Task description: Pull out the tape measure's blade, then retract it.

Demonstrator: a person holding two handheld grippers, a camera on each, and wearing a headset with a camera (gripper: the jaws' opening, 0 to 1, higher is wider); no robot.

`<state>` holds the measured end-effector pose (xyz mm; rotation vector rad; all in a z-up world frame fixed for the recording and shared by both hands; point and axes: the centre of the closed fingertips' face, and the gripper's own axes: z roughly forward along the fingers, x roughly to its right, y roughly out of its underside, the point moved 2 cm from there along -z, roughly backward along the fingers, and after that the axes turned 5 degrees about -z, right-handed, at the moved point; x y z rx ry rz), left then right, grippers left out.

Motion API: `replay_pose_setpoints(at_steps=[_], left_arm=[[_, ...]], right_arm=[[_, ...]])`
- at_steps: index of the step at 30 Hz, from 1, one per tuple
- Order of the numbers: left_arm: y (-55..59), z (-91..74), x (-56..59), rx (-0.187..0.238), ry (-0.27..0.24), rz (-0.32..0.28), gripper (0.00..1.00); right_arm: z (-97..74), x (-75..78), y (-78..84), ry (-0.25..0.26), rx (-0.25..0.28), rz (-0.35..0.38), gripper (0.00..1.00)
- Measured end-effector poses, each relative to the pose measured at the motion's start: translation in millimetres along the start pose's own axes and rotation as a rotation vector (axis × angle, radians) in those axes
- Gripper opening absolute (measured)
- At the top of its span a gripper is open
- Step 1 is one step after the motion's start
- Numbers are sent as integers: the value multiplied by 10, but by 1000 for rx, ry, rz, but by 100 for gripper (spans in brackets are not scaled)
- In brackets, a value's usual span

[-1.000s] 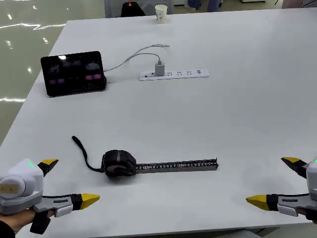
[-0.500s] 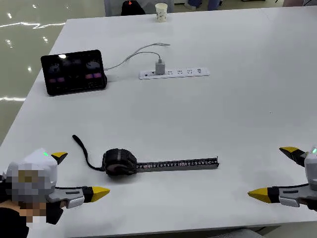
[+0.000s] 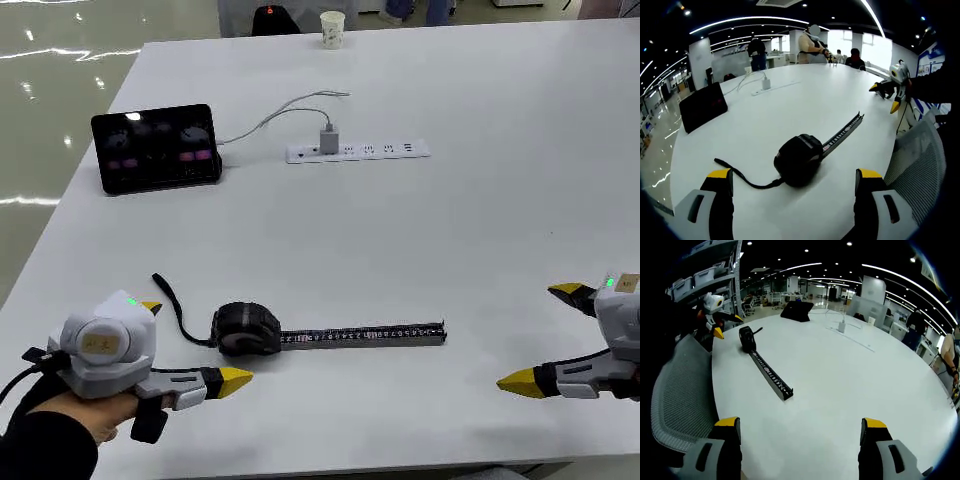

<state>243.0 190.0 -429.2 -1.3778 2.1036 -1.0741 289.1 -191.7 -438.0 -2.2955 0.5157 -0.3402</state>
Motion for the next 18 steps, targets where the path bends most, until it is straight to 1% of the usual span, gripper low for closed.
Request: replay_pose_setpoints(at_steps=[2,4,7,9,11,12,13,14,16,17,18], left_arm=[[-20,22,-19,9,-12,-12,99],[-25,55,-6,10,-11,-12,99],[-25,101,62,7,-14,3,99],[-17,163,91,8,-20,-2,99],[-18,213,155,8,-25,-4,99],[-27,230,175,10,-39,4,99],[-29,251,172,3,-63,15,99],[-13,272,181,-11,-74,5,99],[-34,322,216,-6,-70,-8,99],[-53,342,232,3,-70,-10,99],[-67,358,269,2,-64,-9,99]], right_arm=[[27,8,-18,-11,-7,-17,99],[53,12,-47,-27,-13,-27,99],[95,47,-84,-42,-22,-48,99],[134,61,-115,-52,-25,-62,99],[182,64,-134,-67,-31,-88,99],[204,62,-146,-78,-31,-108,99],[232,60,-152,-93,-40,-151,99],[253,63,-156,-94,-49,-149,99],[297,61,-170,-118,-57,-154,99],[314,66,-170,-125,-66,-168,99],[340,81,-174,-125,-76,-179,99]])
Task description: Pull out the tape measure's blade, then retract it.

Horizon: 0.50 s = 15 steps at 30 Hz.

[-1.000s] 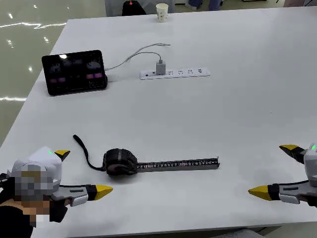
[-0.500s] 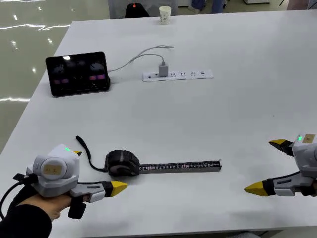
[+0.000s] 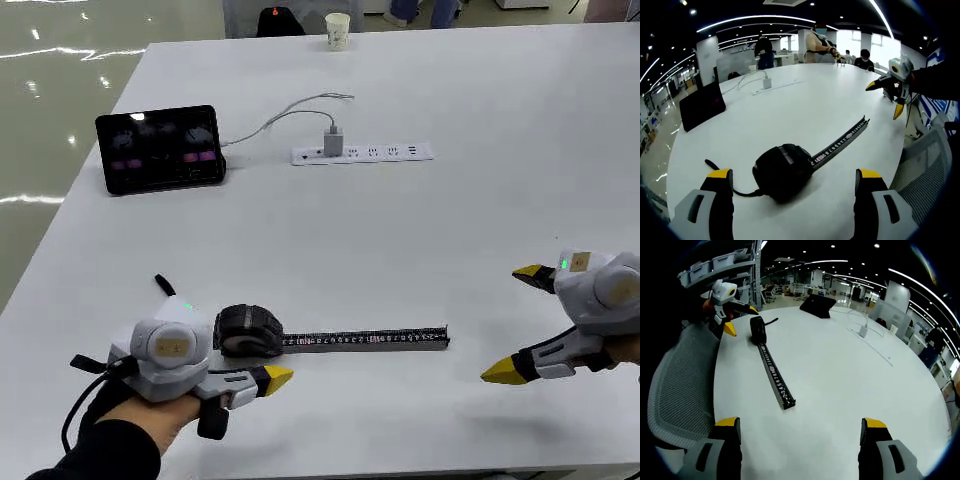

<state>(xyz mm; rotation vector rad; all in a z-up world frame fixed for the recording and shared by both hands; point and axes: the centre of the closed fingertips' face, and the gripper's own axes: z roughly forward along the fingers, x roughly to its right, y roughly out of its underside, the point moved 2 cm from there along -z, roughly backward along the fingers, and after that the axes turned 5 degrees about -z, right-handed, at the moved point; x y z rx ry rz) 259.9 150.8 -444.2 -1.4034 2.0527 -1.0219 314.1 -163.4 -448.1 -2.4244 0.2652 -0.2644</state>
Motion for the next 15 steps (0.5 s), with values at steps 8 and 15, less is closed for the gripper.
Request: replay_pose_setpoints(at_steps=[8,15], left_arm=[[33,152,151,-20,1,-64,99],[9,217,118,26,-72,-107,99]], right_arm=[[126,22,-163,-53,11,-46,99],[314,15,-184,-111,-30,-108,99]])
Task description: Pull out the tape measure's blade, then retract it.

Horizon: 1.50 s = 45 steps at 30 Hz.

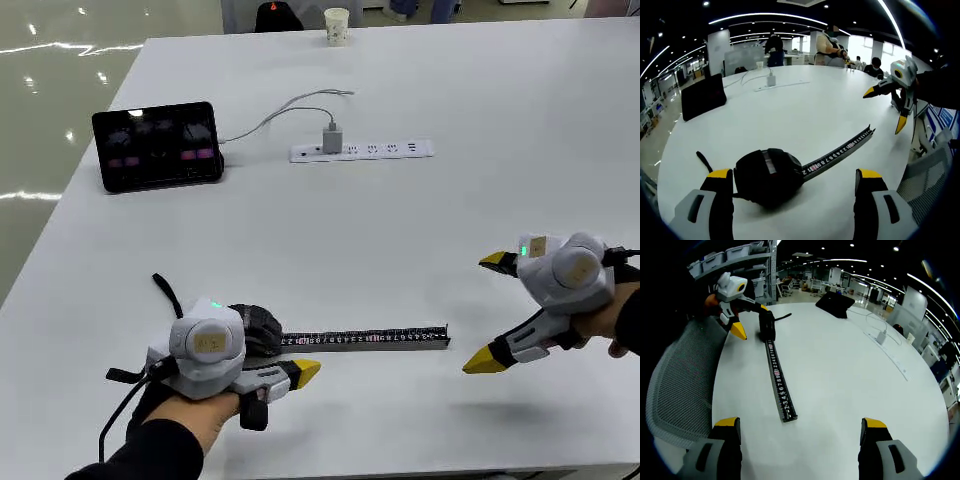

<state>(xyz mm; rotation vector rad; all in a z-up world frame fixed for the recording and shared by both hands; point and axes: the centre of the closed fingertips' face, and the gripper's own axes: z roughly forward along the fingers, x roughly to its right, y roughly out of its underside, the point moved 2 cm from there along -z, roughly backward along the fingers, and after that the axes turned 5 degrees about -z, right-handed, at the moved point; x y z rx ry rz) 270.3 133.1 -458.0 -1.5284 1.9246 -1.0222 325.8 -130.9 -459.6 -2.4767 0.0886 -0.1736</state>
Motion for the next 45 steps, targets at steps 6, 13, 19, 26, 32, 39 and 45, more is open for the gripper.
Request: replay_pose_setpoints(at_steps=[6,13,19,26,32,39,45], left_arm=[[-5,52,-58,31,-44,-51,99],[-118,92,-163,125,-115,-87,99],[-186,124,-196,183,-126,-92,99],[-132,174,-271,159,-145,-126,99],[-79,177,-304,154,-150,-189,99],[-80,174,-305,172,-154,-170,99],[-59,172,-317,166,-164,-167,99]], right_arm=[[117,-1,-15,-32,-30,-30,99],[260,30,11,-62,-53,-55,99],[356,6,50,-102,-75,-68,98],[408,-43,62,-133,-101,-117,89],[405,-102,92,-165,-120,-129,66],[420,-144,113,-188,-132,-157,46],[417,-169,100,-201,-135,-151,35]])
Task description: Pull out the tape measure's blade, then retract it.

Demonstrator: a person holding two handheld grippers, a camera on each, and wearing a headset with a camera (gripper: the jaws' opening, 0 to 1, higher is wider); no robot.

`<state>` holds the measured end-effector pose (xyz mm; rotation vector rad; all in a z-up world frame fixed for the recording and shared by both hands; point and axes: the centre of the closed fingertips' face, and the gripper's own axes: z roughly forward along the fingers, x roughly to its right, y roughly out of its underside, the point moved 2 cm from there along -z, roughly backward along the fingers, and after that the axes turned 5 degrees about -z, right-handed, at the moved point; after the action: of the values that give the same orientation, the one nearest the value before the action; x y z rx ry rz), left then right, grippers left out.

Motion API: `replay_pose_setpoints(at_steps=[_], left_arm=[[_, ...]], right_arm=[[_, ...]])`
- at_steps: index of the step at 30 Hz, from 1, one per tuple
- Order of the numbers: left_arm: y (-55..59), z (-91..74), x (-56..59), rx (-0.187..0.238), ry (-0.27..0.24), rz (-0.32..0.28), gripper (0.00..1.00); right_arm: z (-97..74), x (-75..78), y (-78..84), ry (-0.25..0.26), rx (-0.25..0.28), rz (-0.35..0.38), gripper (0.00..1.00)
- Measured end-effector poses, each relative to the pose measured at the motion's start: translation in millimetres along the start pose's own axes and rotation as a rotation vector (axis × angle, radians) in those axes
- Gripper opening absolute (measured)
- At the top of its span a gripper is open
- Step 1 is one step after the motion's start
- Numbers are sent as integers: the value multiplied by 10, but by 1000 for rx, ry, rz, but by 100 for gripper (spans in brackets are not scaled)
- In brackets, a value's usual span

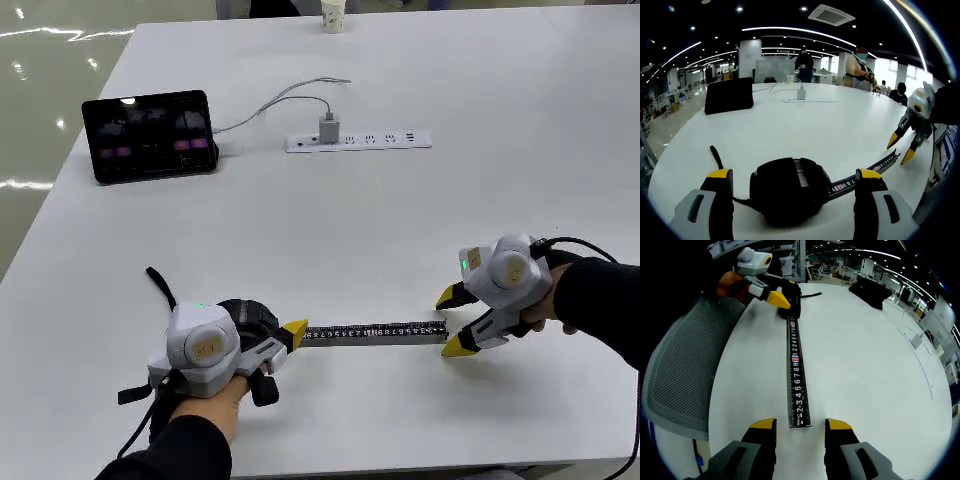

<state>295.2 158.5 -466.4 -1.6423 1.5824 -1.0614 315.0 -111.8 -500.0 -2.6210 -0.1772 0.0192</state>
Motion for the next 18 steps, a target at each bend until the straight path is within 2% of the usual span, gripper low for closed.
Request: replay_pose_setpoints(at_steps=[7,13,18], left_arm=[[11,8,26,-11,5,-3,99],[34,10,19,-26,-1,-13,99],[45,16,6,-26,-7,-14,99]], right_arm=[[26,-21,-5,-11,-11,-17,22],[45,4,-15,0,-16,-21,20],[59,8,-29,5,-16,-34,13]])
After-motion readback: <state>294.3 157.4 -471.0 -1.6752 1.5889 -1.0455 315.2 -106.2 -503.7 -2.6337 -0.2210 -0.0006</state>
